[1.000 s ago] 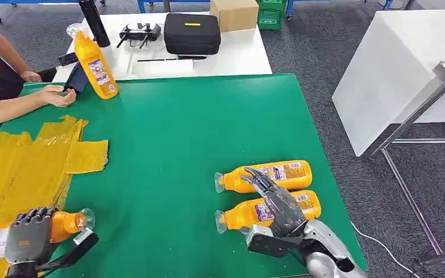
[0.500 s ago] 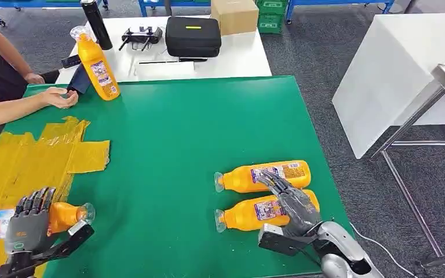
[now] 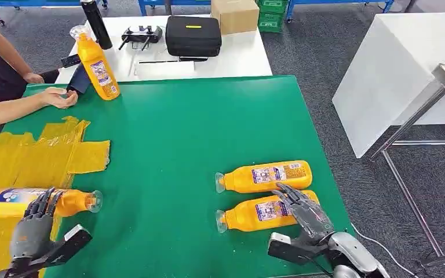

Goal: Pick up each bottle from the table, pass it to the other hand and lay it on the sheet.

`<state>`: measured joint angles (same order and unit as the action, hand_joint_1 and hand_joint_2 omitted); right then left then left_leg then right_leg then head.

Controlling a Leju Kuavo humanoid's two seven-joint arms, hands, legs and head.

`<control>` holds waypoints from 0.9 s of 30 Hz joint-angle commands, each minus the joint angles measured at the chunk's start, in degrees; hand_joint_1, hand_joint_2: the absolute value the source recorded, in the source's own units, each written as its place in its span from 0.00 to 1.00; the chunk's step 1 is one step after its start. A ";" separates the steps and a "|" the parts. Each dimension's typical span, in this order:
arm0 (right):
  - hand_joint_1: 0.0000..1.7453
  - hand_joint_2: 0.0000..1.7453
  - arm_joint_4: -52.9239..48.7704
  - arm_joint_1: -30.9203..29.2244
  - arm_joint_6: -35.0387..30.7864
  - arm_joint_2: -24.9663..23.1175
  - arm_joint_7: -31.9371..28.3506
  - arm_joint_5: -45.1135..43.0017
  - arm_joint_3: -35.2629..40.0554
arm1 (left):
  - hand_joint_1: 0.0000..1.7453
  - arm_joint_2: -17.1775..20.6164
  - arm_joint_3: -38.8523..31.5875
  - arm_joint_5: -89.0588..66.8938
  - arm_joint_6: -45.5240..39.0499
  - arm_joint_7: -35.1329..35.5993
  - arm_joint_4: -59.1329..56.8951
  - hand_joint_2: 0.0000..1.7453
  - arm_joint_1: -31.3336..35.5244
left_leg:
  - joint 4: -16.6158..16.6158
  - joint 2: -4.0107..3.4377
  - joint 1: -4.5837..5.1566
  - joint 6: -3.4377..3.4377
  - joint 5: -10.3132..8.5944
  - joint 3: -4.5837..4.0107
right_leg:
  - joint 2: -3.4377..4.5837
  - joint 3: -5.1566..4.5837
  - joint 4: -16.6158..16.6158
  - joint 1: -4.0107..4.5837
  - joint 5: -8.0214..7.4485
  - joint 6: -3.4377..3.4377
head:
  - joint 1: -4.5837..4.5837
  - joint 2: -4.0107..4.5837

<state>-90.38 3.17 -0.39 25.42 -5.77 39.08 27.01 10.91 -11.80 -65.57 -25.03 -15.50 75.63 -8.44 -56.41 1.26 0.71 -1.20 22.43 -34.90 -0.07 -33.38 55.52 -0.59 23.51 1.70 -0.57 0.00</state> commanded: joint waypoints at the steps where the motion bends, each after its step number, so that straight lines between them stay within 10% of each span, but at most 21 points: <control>1: 0.00 1.00 -0.21 1.52 0.84 3.37 2.08 1.92 -1.64 | 0.00 -4.13 -1.82 3.62 -0.22 -2.42 3.20 1.00 -1.44 | -0.10 -0.07 -0.05 0.13 0.14 0.05 | -0.03 0.08 0.02 0.05 0.12 -0.04 | 0.00 0.00; 15: 0.00 1.00 12.17 -8.02 12.88 6.58 7.08 8.95 6.96 | 0.00 -3.35 3.66 7.30 0.58 -2.64 2.42 1.00 1.18 | 0.00 -0.09 -0.06 0.10 0.06 -0.07 | -0.01 -0.05 -0.10 0.07 0.01 -0.01 | -0.02 0.00; 16: 0.82 1.00 12.49 -8.61 15.61 7.73 7.24 8.22 8.35 | 0.00 -2.91 4.63 7.93 0.67 -2.75 2.12 1.00 1.79 | -0.06 -0.09 -0.10 0.14 0.10 -0.02 | -0.05 0.02 -0.09 0.11 0.06 -0.03 | 0.00 0.00; 17: 0.97 1.00 12.63 -8.53 17.33 9.10 7.38 7.42 9.24 | 0.00 -2.57 5.46 8.27 0.53 -2.50 1.67 1.00 2.44 | 0.01 -0.04 -0.03 0.06 0.01 -0.10 | -0.05 -0.10 -0.08 0.03 0.01 0.00 | 0.00 0.00; 27: 1.00 1.00 13.49 -6.69 20.59 10.87 9.98 7.14 14.19 | 0.00 -2.16 10.24 21.38 5.22 -4.66 4.70 1.00 4.04 | 0.02 0.18 -0.04 -0.11 0.15 0.31 | -0.24 -0.16 -0.21 0.07 0.17 0.15 | 0.00 0.00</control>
<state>-84.11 -5.79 17.97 36.48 2.30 45.51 34.40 8.77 -6.29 -52.39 -24.19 -17.88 79.80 -6.70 -56.44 1.26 0.79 -1.42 22.58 -34.64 -0.06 -33.75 55.47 -0.64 23.65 1.92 -0.57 0.00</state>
